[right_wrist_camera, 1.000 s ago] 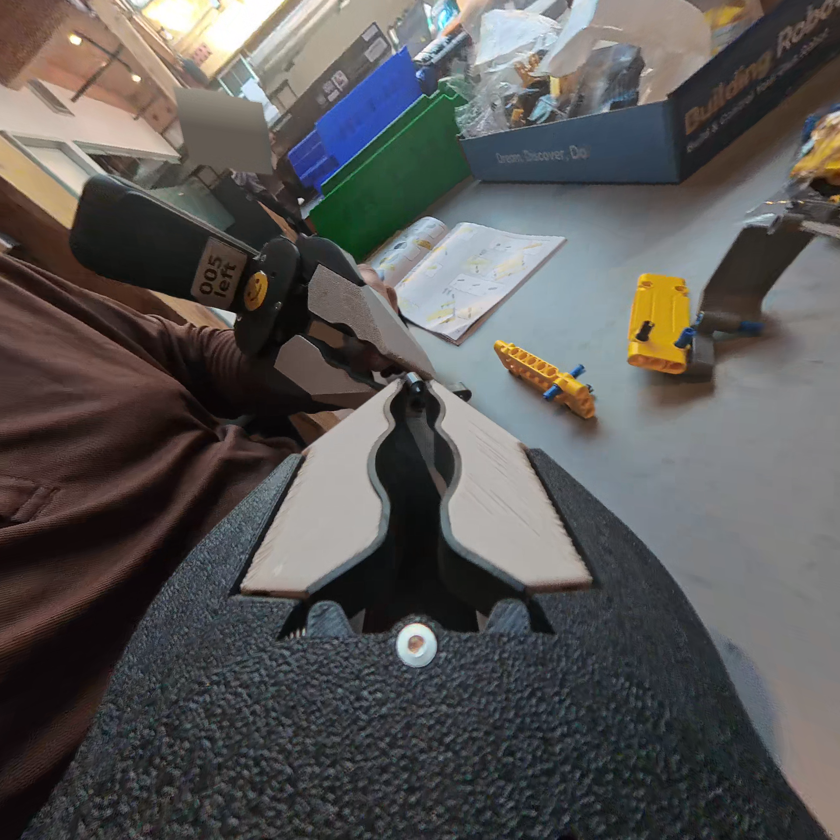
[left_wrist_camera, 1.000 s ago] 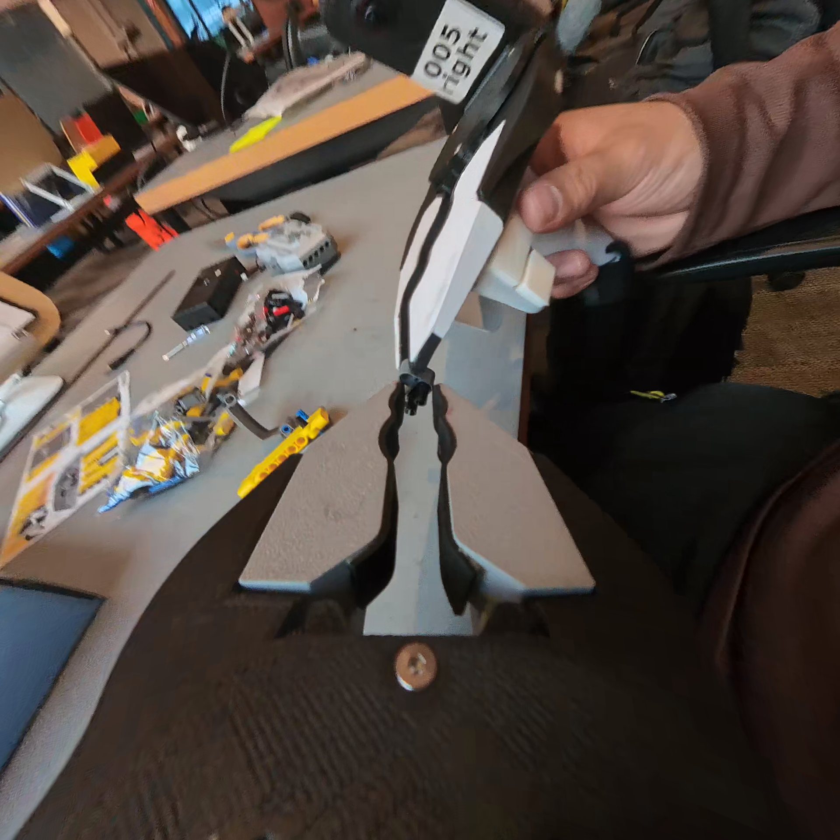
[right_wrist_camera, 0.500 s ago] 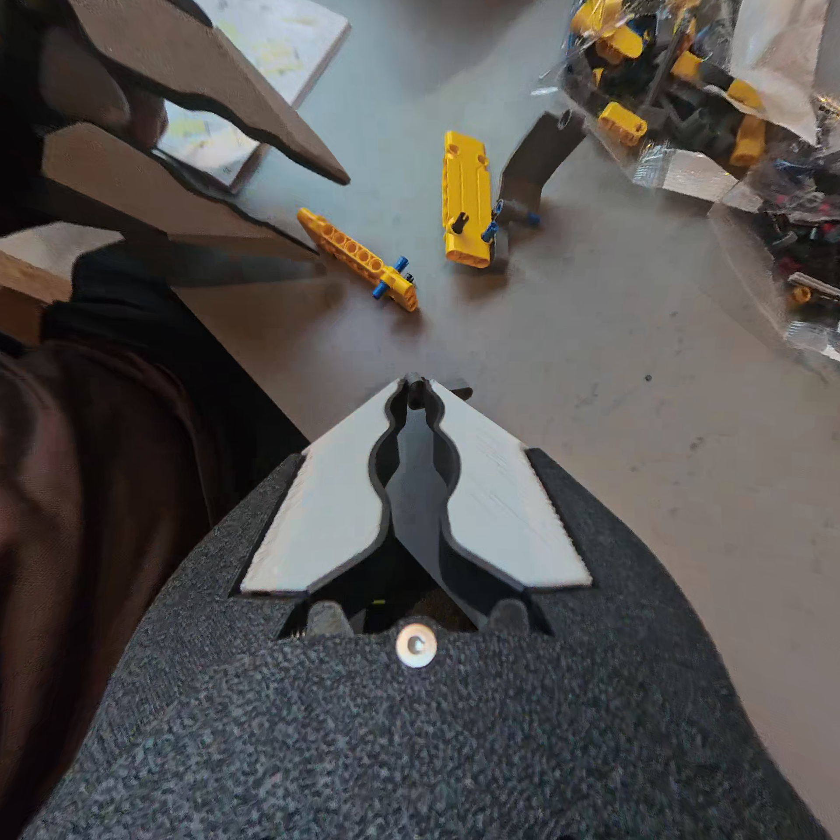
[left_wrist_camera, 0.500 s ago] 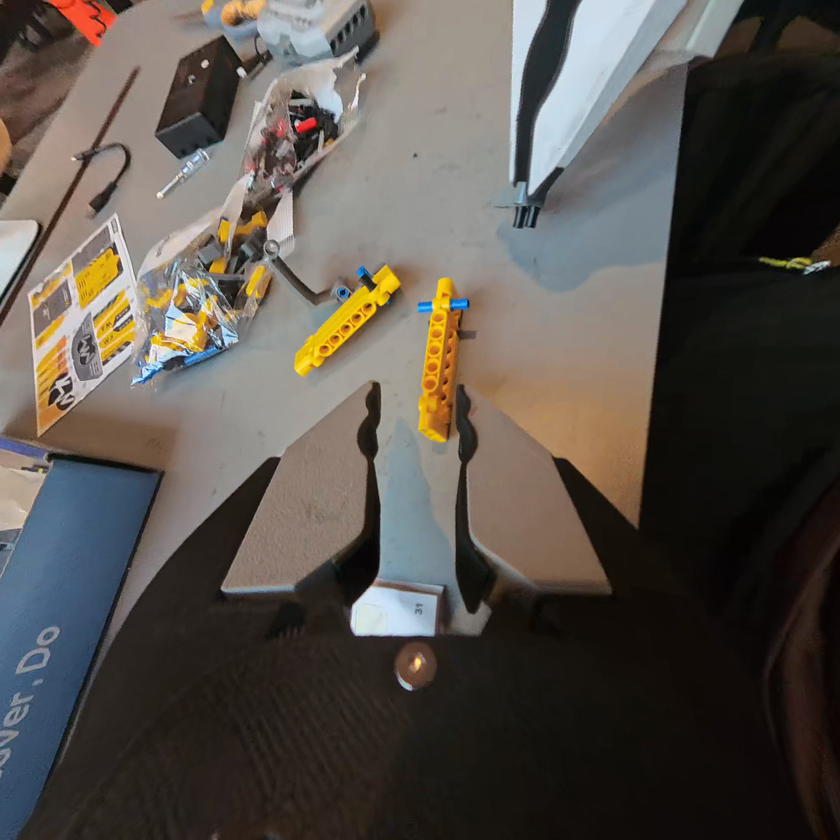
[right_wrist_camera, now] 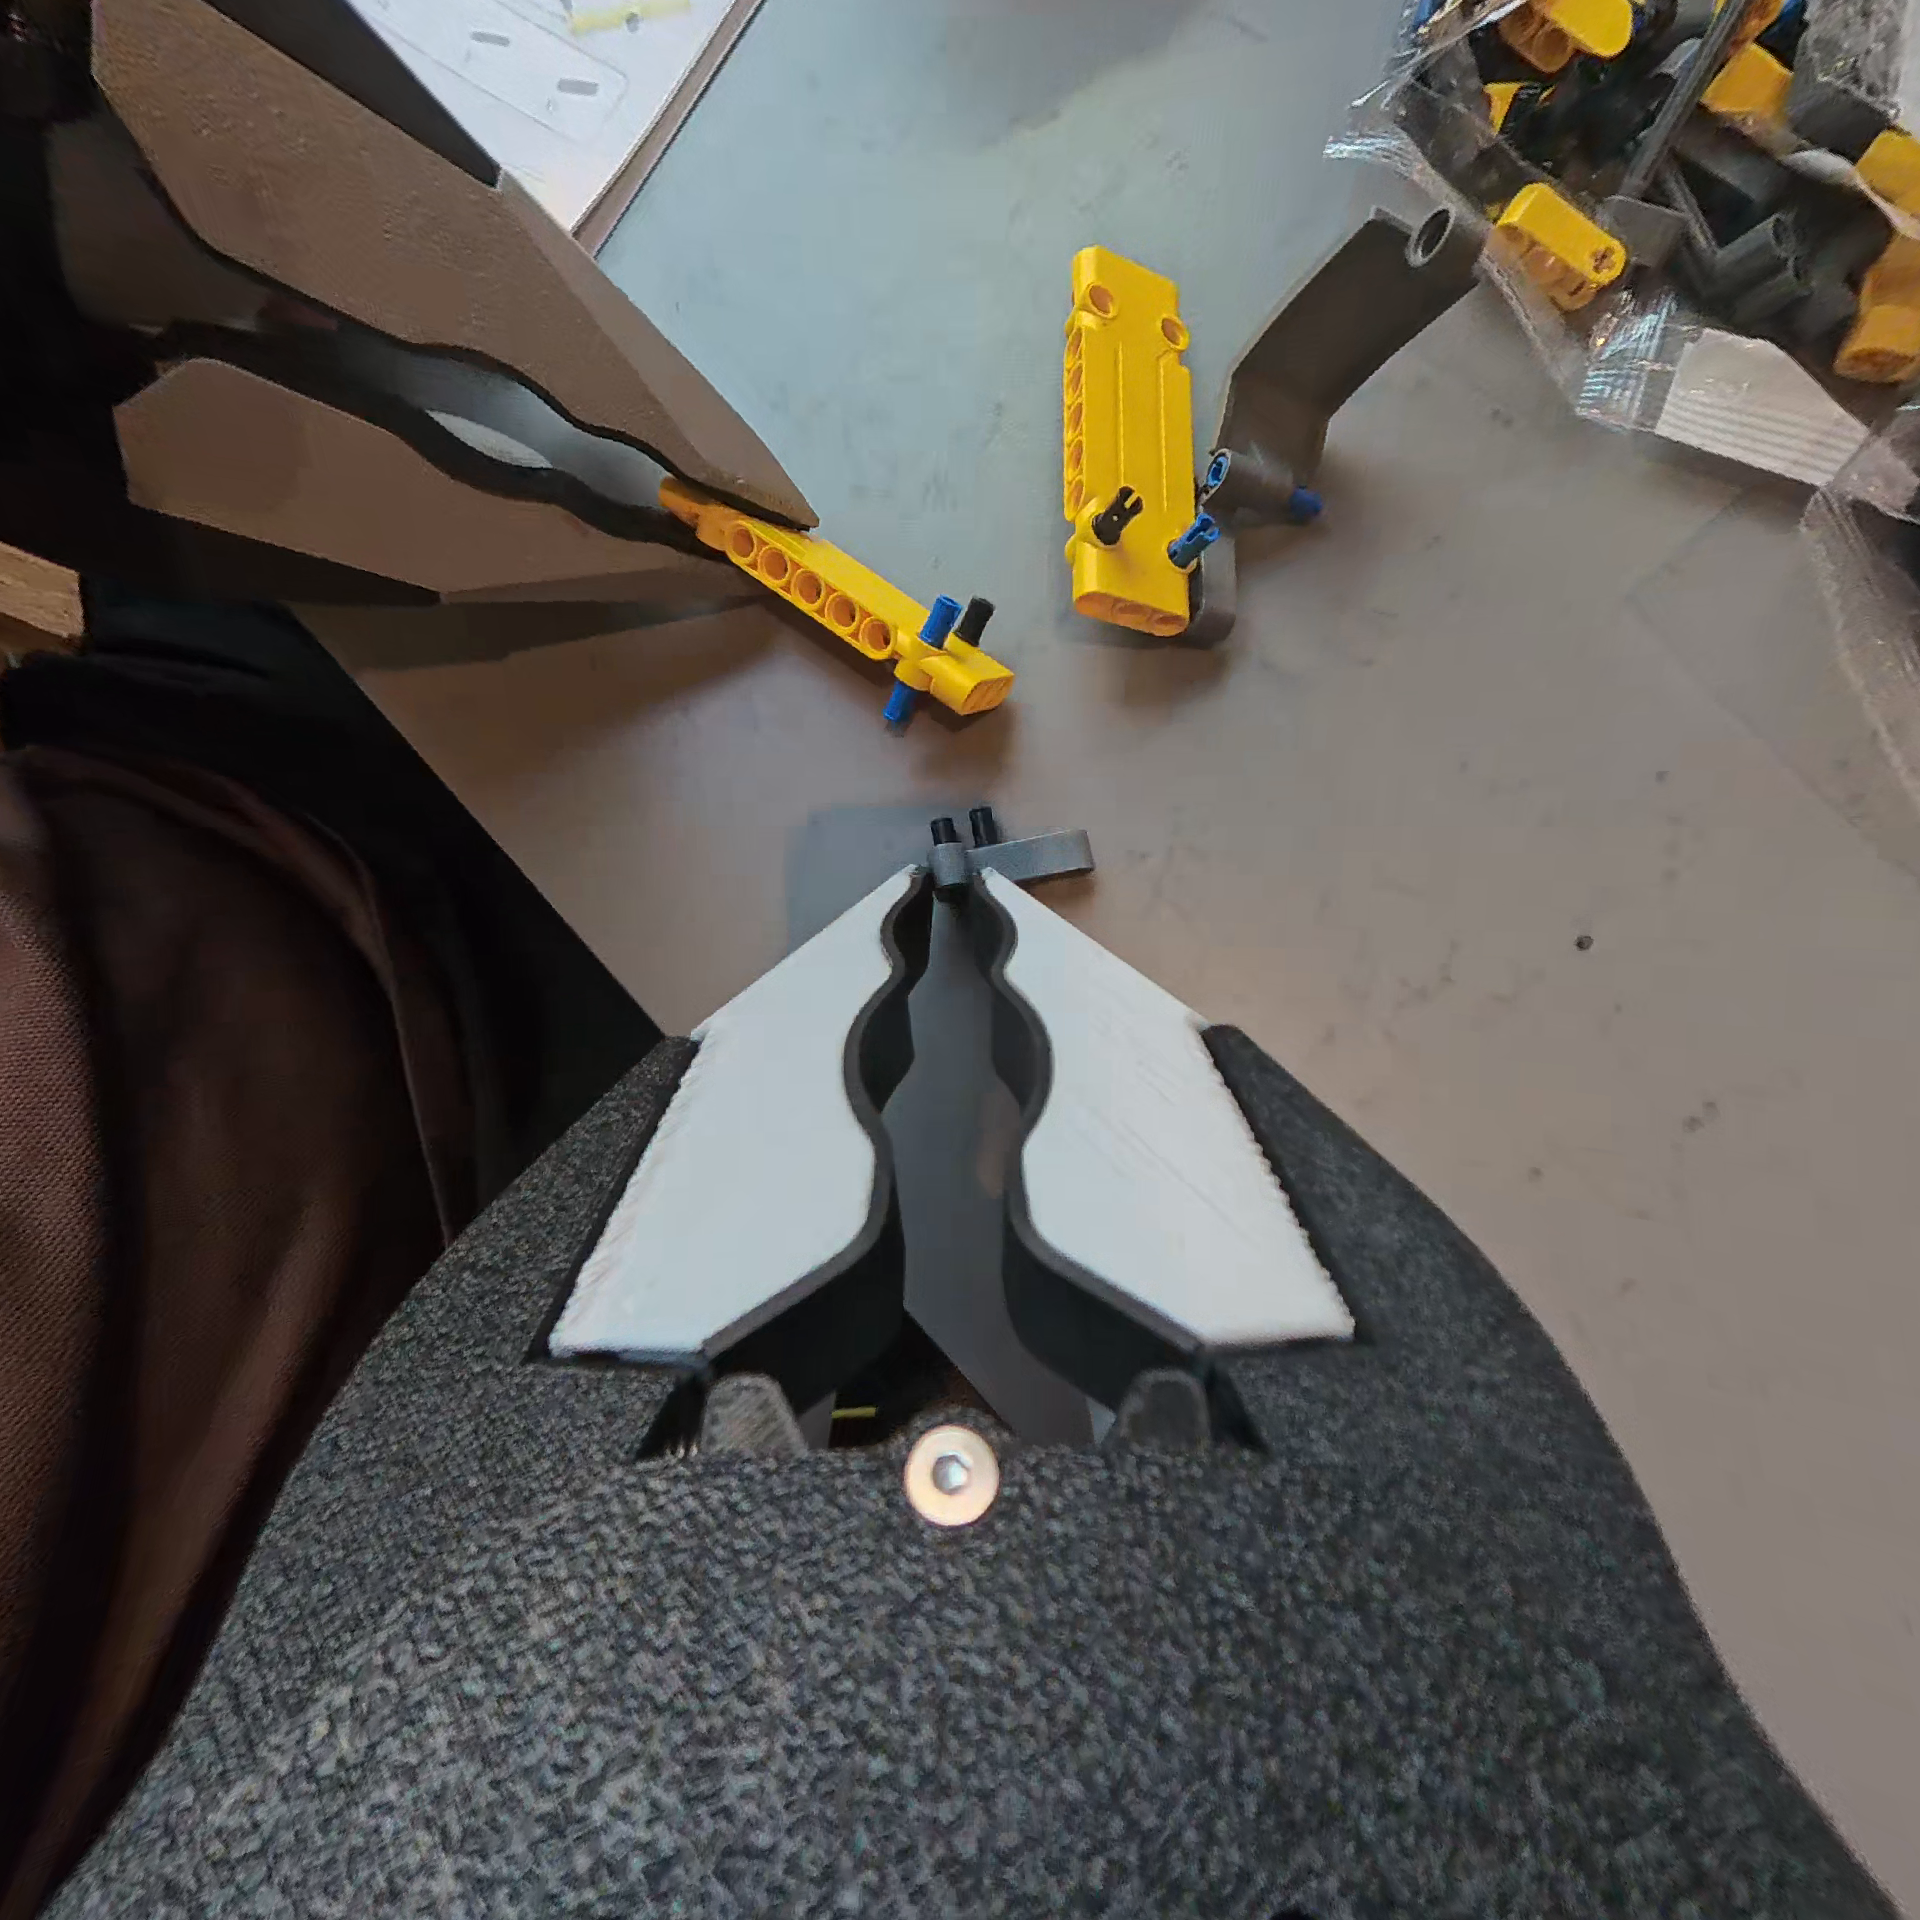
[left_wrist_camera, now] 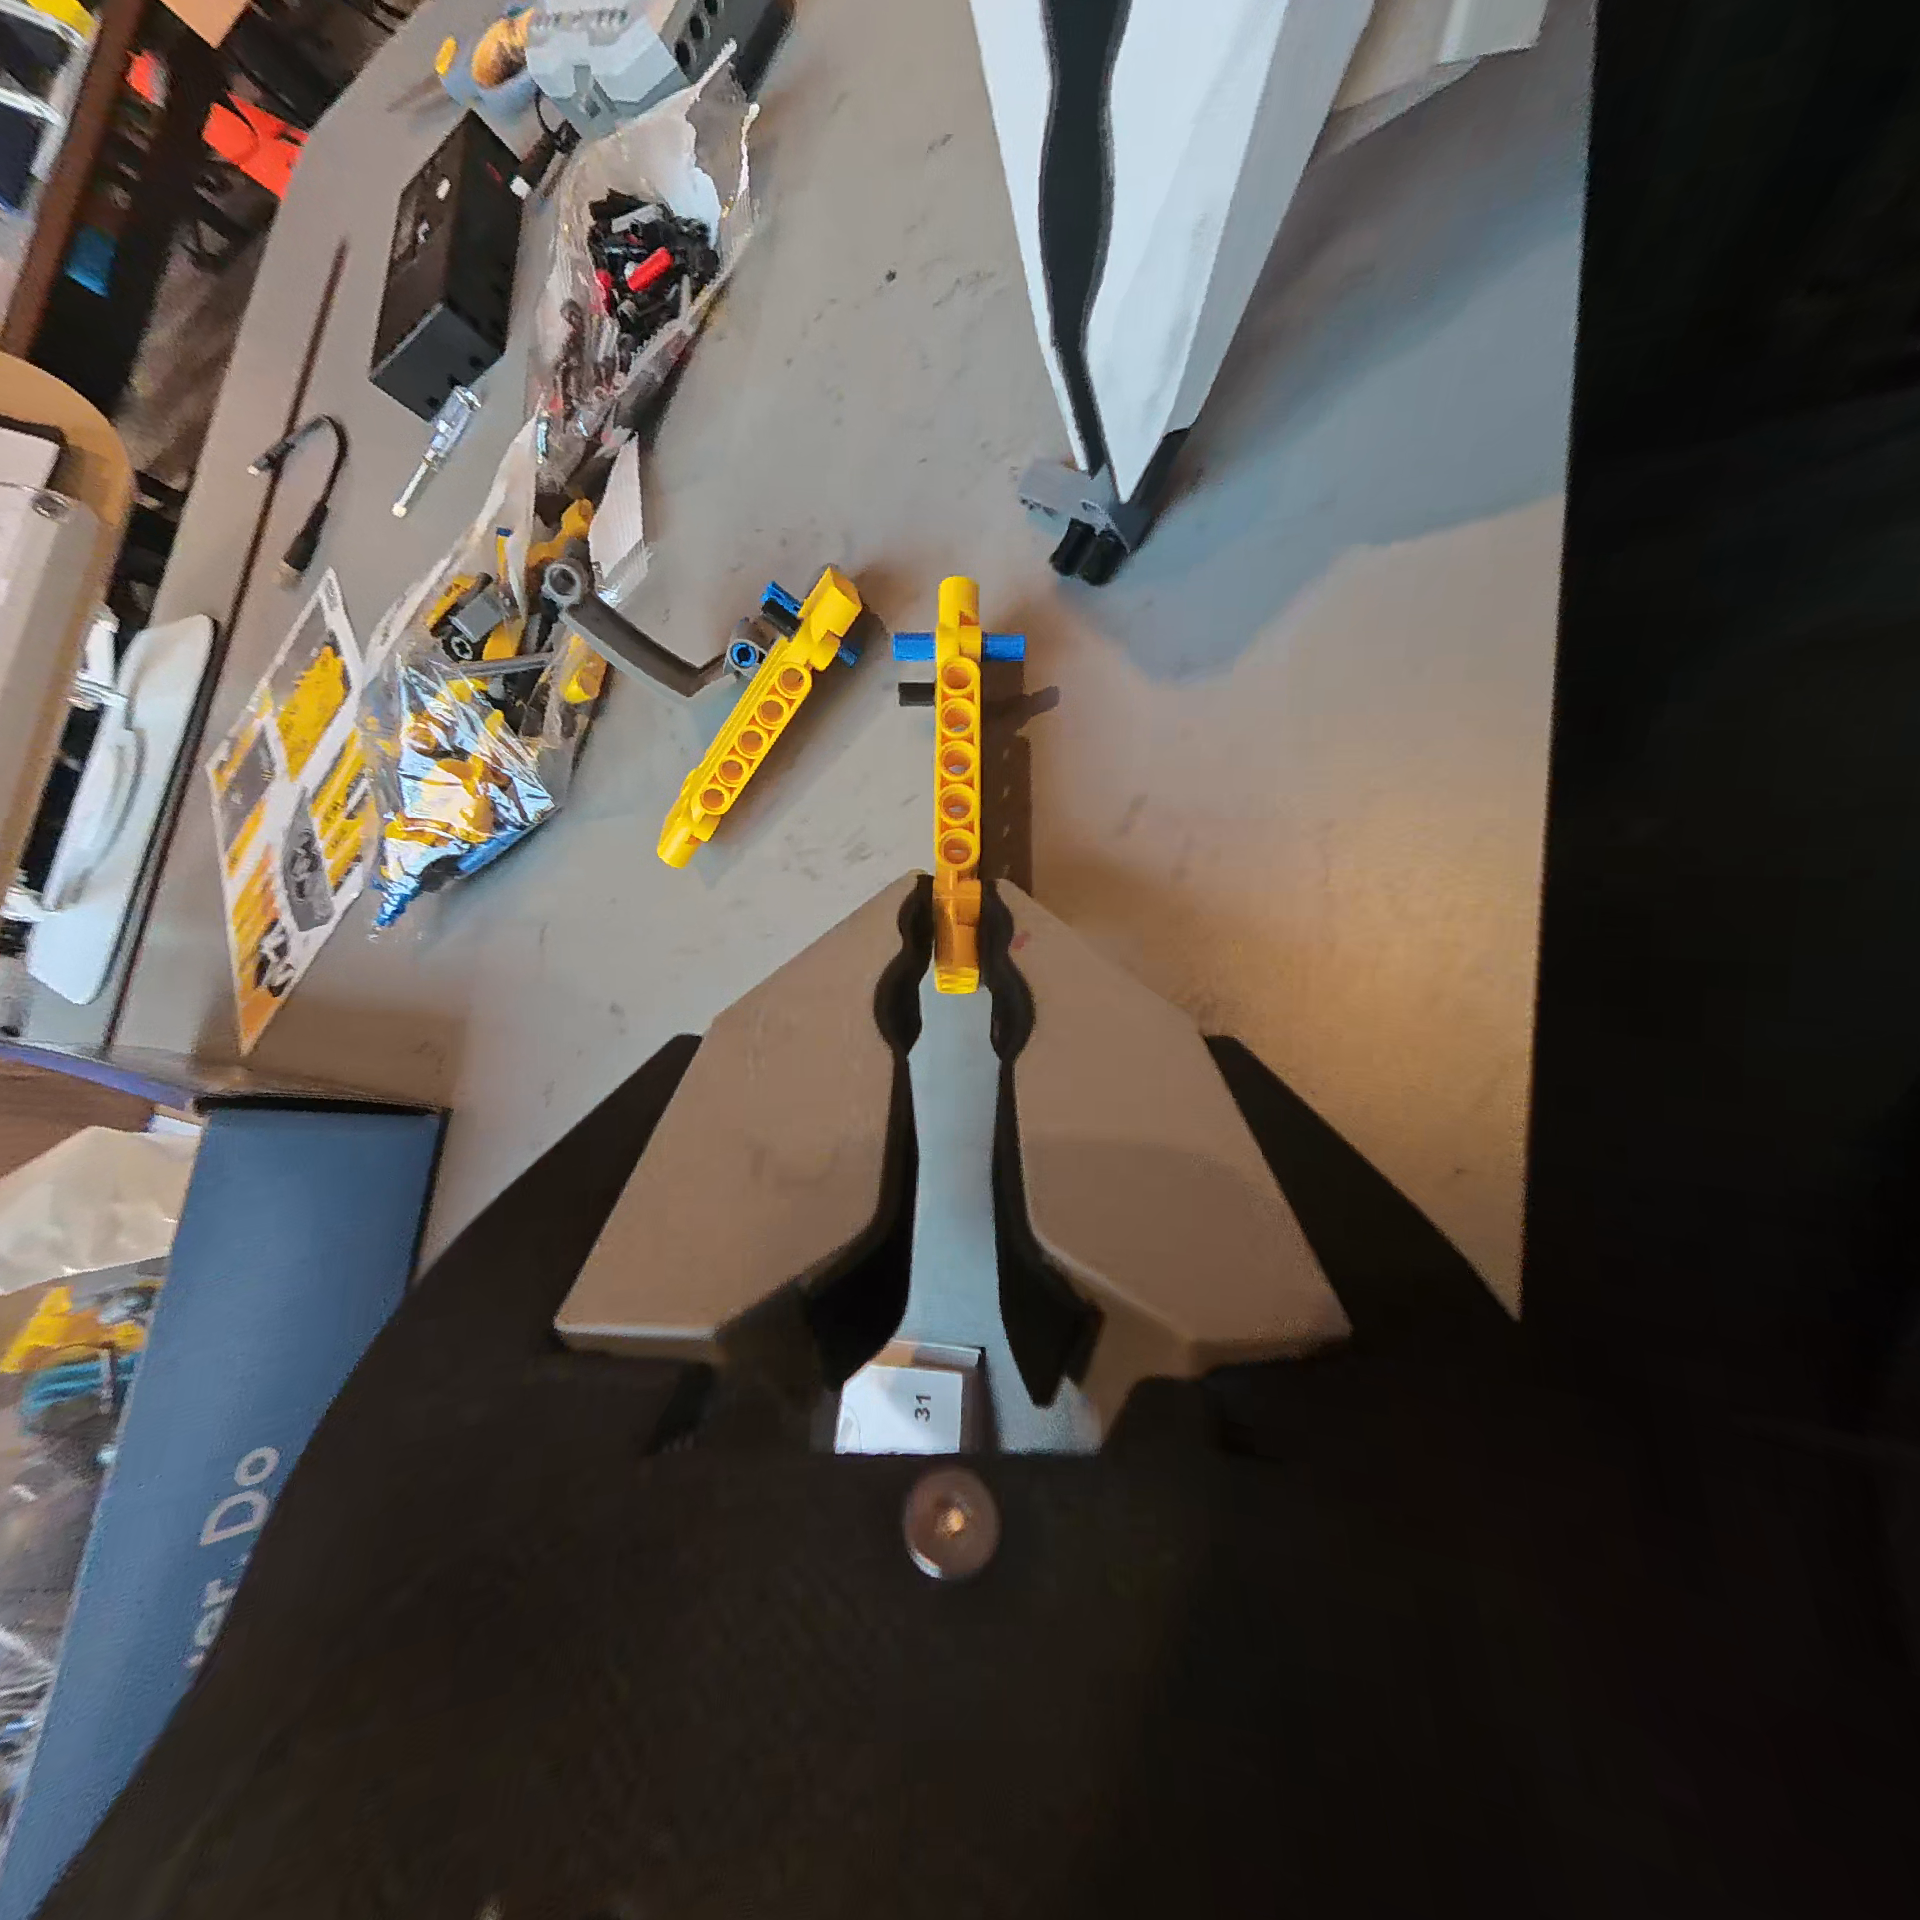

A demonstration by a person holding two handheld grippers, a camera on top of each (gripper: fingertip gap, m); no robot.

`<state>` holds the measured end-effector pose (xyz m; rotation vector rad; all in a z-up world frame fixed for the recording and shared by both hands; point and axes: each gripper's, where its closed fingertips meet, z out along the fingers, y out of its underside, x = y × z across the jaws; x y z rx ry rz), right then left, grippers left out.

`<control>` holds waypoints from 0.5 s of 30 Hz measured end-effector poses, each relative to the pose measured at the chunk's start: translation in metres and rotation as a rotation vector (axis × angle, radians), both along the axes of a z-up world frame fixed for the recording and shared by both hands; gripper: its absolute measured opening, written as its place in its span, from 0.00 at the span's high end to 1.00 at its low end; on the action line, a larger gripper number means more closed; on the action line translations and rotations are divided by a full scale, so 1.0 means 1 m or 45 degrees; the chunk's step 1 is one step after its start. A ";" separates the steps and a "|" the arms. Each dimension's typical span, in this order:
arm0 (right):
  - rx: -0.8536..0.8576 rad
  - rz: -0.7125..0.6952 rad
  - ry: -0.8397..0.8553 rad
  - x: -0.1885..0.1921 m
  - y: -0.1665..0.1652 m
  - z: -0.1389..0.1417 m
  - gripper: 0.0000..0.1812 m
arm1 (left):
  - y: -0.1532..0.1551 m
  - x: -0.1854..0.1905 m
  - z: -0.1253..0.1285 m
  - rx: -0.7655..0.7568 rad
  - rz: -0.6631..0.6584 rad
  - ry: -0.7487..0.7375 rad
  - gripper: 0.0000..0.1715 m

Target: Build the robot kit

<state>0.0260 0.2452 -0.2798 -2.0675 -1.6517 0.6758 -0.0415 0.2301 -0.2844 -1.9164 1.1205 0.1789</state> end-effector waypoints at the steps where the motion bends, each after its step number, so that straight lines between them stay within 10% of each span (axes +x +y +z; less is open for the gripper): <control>1: -0.004 -0.002 0.007 -0.001 0.000 -0.001 0.96 | 0.001 -0.001 0.000 0.024 -0.001 0.021 0.97; 15: -0.140 0.054 0.204 -0.007 -0.008 0.010 0.95 | 0.005 -0.005 0.004 0.196 -0.007 0.161 0.97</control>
